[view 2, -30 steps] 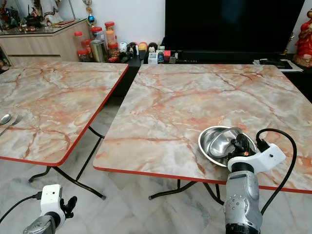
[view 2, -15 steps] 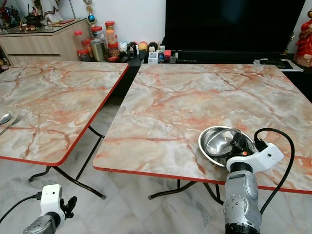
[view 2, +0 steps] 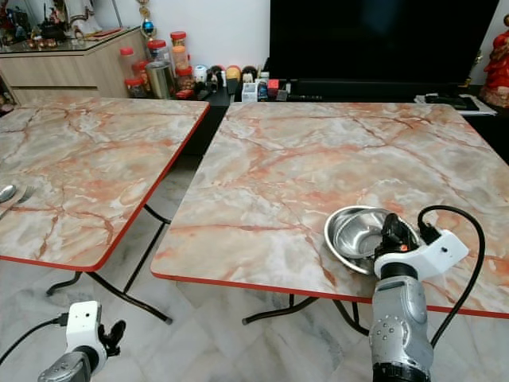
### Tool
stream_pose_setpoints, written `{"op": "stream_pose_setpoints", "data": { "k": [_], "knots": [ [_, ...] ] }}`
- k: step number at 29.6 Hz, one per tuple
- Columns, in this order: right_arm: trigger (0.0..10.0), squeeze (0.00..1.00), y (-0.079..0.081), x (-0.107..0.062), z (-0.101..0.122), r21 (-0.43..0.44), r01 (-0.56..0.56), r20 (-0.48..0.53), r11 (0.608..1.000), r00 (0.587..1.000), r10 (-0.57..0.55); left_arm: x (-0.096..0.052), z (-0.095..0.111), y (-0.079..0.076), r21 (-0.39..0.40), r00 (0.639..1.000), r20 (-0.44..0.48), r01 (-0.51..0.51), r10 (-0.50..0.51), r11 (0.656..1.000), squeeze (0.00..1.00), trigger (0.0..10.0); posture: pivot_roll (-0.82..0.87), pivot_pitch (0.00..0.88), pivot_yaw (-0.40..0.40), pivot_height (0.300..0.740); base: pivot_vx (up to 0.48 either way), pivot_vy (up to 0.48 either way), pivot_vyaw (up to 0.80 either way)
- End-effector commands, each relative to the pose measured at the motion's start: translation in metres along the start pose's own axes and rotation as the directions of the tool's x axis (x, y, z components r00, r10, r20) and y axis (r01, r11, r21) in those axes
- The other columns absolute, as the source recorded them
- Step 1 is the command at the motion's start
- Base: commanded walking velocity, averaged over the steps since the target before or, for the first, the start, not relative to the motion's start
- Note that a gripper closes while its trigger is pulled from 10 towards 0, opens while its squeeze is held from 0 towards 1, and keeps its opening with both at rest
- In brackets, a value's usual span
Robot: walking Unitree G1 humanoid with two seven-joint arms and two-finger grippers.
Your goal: Setting the table
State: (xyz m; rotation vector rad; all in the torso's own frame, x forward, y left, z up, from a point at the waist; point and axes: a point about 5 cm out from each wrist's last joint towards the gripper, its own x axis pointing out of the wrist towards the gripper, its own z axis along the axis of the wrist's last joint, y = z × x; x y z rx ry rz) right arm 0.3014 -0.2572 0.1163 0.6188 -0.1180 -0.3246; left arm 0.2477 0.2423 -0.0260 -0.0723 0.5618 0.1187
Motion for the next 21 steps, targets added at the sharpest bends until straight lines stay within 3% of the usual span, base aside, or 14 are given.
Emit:
{"op": "stream_pose_setpoints", "data": {
  "k": [1,9,20,21],
  "knots": [
    [10.0,0.00,-0.0018,0.0005,0.0084,-0.055,0.015,0.032,0.998,0.999,-0.013,0.0014,0.0022,-0.0017,-0.002,1.000,0.001,0.001,-0.001,1.000,0.00,10.0,-0.02,0.000,0.041,0.740,0.000,0.000,0.00],
    [10.0,0.00,-0.0062,0.0005,0.0173,-0.122,0.033,0.071,0.992,0.997,-0.024,0.0022,0.0033,-0.0033,-0.001,1.000,0.001,0.005,-0.005,1.000,0.00,10.0,-0.03,0.000,0.042,0.740,0.000,0.000,0.00],
    [10.0,0.00,-0.0034,0.0007,0.0144,-0.125,0.021,0.070,0.992,0.997,-0.013,0.0024,0.0036,-0.0039,-0.004,1.000,0.004,0.001,-0.001,1.000,0.00,10.0,-0.02,0.000,0.035,0.740,0.000,0.000,0.00],
    [10.0,0.00,-0.0014,0.0002,0.0157,-0.173,0.010,0.086,0.985,0.996,0.005,0.0024,0.0039,-0.0036,0.000,1.000,0.007,-0.003,0.003,1.000,0.00,10.0,-0.02,0.000,0.034,0.740,0.000,0.000,0.00]
  ]
}}
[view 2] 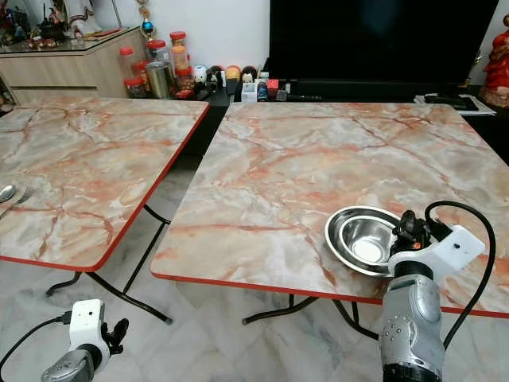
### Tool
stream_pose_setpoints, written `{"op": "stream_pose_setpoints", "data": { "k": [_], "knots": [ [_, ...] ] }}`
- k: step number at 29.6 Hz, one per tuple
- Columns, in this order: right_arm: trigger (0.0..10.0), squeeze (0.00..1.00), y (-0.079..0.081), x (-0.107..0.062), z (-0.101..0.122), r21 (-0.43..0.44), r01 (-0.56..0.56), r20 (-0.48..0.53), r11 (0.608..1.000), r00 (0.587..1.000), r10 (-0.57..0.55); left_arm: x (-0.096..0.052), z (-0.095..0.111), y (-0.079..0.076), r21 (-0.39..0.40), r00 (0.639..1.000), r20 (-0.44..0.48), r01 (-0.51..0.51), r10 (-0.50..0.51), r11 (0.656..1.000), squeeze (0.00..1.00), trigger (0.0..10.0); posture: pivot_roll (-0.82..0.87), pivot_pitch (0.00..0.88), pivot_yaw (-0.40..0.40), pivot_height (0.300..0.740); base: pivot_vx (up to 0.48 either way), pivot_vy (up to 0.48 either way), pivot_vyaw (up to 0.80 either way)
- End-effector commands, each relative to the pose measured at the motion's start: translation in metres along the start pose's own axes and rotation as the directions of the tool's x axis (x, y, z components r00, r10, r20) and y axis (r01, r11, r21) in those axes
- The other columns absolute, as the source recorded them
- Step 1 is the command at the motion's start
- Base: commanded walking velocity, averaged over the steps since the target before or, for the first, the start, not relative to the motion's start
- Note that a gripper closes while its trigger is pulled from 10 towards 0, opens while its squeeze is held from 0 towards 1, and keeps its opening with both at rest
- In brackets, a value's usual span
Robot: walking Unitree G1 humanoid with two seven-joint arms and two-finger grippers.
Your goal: Setting the table
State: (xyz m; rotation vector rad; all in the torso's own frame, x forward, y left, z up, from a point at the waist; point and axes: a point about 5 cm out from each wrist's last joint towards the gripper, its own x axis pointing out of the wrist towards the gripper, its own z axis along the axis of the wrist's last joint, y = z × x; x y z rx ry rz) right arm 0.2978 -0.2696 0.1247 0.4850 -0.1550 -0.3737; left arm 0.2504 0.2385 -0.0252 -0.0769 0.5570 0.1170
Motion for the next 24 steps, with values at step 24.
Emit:
{"op": "stream_pose_setpoints", "data": {
  "k": [24],
  "knots": [
    [10.0,0.00,0.033,-0.037,-0.018,-0.482,-0.173,0.079,0.859,0.968,0.239,0.006,0.072,-0.044,0.098,0.904,0.410,0.092,-0.124,0.991,0.00,10.0,-0.02,0.000,-0.001,0.740,0.000,0.000,0.00]
  ]
}}
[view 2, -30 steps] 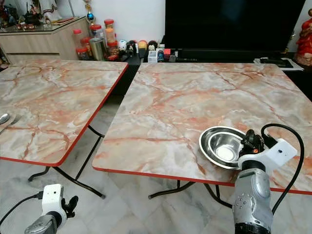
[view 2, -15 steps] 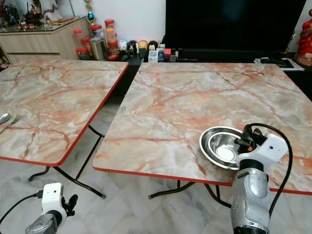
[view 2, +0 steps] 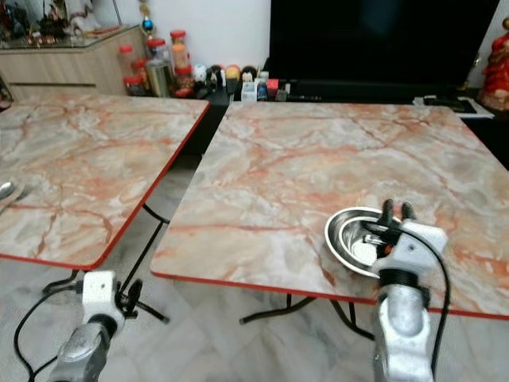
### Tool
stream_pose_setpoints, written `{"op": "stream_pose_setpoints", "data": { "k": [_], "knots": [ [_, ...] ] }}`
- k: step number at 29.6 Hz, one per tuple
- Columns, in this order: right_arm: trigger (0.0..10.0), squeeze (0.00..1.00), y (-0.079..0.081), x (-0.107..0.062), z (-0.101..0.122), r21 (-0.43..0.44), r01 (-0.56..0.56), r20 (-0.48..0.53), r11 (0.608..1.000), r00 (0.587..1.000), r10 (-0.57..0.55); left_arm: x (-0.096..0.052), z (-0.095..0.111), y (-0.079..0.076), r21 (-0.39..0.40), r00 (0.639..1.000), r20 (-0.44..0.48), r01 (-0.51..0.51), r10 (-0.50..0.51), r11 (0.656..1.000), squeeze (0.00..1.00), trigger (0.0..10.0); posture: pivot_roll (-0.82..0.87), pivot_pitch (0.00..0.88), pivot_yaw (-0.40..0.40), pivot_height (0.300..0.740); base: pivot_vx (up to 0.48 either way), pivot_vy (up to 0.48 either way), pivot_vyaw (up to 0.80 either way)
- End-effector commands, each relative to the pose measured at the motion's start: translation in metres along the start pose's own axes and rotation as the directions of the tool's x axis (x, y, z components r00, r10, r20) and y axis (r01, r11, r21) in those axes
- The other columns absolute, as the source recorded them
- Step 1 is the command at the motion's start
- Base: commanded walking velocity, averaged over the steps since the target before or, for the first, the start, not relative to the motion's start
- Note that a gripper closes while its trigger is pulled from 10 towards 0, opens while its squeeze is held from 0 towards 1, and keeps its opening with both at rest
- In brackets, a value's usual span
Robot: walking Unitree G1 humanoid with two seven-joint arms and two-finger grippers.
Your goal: Setting the table
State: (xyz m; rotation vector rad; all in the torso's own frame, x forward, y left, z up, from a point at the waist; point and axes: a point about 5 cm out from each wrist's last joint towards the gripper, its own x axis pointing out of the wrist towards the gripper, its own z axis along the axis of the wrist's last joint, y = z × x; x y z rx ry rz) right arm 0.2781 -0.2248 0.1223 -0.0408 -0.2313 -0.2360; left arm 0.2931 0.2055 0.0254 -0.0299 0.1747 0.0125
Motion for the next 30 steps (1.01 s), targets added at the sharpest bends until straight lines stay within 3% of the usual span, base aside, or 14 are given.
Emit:
{"op": "stream_pose_setpoints", "data": {
  "k": [1,4,7,14,15,16,17,21,24,30],
  "knots": [
    [10.0,0.00,0.004,-0.001,0.001,-0.001,-0.016,0.008,1.000,1.000,0.016,0.004,0.009,-0.003,0.024,0.999,0.046,0.009,-0.010,1.000,0.00,10.0,-0.02,0.000,-0.001,0.740,0.000,0.000,0.00],
    [10.0,0.00,0.012,0.000,0.003,0.018,-0.030,0.016,0.999,0.999,0.030,0.007,0.018,-0.010,0.012,0.995,0.097,0.020,-0.021,1.000,0.00,10.0,-0.02,0.000,0.000,0.740,0.000,0.000,0.00],
    [10.0,0.00,0.013,0.002,0.005,0.020,-0.031,0.020,0.999,0.999,0.031,0.004,0.014,-0.009,0.017,0.996,0.086,0.012,-0.014,1.000,0.00,10.0,-0.02,0.000,0.000,0.740,0.000,0.000,0.00],
    [10.0,0.00,0.006,0.005,0.007,0.021,-0.007,0.029,1.000,1.000,0.007,-0.020,-0.027,0.012,0.028,0.994,-0.095,-0.048,0.051,0.998,0.00,10.0,-0.02,0.000,-0.004,0.740,0.000,0.000,0.00],
    [10.0,0.00,0.004,0.005,0.007,0.023,-0.001,0.027,1.000,1.000,0.001,-0.031,-0.042,0.020,0.033,0.981,-0.172,-0.084,0.088,0.996,0.00,10.0,-0.02,0.000,-0.005,0.740,0.000,0.000,0.00],
    [10.0,0.00,0.004,0.005,0.007,0.023,-0.001,0.027,1.000,1.000,0.001,-0.031,-0.042,0.020,0.033,0.981,-0.172,-0.084,0.088,0.996,0.00,10.0,-0.02,0.000,-0.005,0.740,0.000,0.000,0.00],
    [10.0,0.00,0.003,0.006,0.007,0.021,-0.001,0.028,1.000,1.000,0.001,-0.042,-0.055,0.029,0.044,0.964,-0.235,-0.116,0.123,0.992,0.00,10.0,-0.02,0.000,-0.006,0.740,0.000,0.000,0.00],
    [10.0,0.00,0.003,0.008,0.009,0.020,0.000,0.038,1.000,0.999,-0.001,-0.059,-0.072,0.040,0.052,0.931,-0.327,-0.155,0.164,0.987,0.00,10.0,-0.02,0.000,-0.005,0.740,0.000,0.000,0.00],
    [10.0,0.00,0.003,0.009,0.010,0.023,0.000,0.042,1.000,0.999,-0.001,-0.062,-0.076,0.041,0.055,0.921,-0.350,-0.160,0.169,0.986,0.00,10.0,-0.02,0.000,-0.005,0.740,0.000,0.000,0.00],
    [10.0,0.00,0.005,0.008,0.012,0.029,-0.004,0.049,1.000,0.999,0.002,-0.068,-0.082,0.043,0.046,0.904,-0.387,-0.178,0.182,0.983,0.00,10.0,-0.02,0.000,-0.005,0.740,0.000,0.479,0.00]
  ]
}}
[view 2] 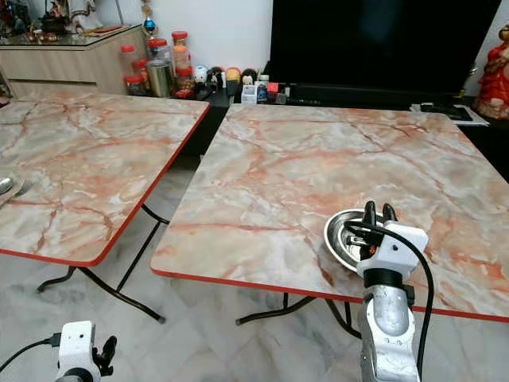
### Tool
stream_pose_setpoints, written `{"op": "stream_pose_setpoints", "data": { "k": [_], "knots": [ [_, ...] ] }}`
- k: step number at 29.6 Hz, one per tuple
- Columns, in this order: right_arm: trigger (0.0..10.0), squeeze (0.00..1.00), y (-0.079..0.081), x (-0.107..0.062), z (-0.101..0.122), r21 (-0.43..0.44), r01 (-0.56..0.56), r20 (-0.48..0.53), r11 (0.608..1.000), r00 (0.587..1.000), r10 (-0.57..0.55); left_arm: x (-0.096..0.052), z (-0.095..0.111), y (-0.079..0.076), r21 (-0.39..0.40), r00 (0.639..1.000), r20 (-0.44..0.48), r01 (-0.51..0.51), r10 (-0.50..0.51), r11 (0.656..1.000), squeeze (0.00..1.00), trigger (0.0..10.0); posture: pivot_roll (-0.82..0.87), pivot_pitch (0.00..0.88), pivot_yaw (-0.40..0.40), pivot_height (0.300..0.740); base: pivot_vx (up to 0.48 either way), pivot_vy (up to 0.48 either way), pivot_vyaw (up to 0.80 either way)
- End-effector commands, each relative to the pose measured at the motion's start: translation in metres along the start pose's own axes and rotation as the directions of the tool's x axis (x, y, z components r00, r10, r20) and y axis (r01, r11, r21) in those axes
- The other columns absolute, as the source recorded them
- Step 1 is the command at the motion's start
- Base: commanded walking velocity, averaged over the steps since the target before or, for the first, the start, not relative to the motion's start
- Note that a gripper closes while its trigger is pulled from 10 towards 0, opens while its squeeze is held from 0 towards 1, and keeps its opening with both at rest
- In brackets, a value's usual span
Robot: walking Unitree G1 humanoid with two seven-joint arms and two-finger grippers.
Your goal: Setting the table
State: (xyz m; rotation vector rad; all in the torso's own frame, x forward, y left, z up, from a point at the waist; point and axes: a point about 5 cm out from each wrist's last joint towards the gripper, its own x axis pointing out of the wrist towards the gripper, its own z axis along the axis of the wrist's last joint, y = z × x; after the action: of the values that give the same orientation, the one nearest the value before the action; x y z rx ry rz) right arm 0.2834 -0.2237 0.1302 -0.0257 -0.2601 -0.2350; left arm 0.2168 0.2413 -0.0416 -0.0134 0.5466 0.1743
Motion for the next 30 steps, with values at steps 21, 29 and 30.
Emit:
{"op": "stream_pose_setpoints", "data": {
  "k": [21,29,30],
  "knots": [
    [10.0,0.00,-0.004,-0.016,-0.013,0.012,0.036,-0.048,0.999,0.998,-0.036,0.000,-0.005,0.003,0.024,0.999,-0.054,0.005,-0.004,1.000,0.00,10.0,-0.04,0.000,0.013,0.740,0.000,0.280,0.00],
    [10.0,0.00,-0.012,-0.036,-0.043,0.000,0.062,-0.176,0.998,0.983,-0.061,0.001,-0.004,0.002,0.027,0.998,-0.055,0.011,-0.009,1.000,0.00,10.0,-0.04,0.000,0.016,0.740,0.000,0.297,0.00],
    [10.0,0.00,-0.014,-0.039,-0.047,0.001,0.065,-0.195,0.998,0.979,-0.064,0.001,-0.004,0.002,0.026,0.998,-0.055,0.010,-0.009,1.000,0.00,10.0,-0.04,0.000,0.016,0.740,0.000,0.292,0.00]
  ]
}}
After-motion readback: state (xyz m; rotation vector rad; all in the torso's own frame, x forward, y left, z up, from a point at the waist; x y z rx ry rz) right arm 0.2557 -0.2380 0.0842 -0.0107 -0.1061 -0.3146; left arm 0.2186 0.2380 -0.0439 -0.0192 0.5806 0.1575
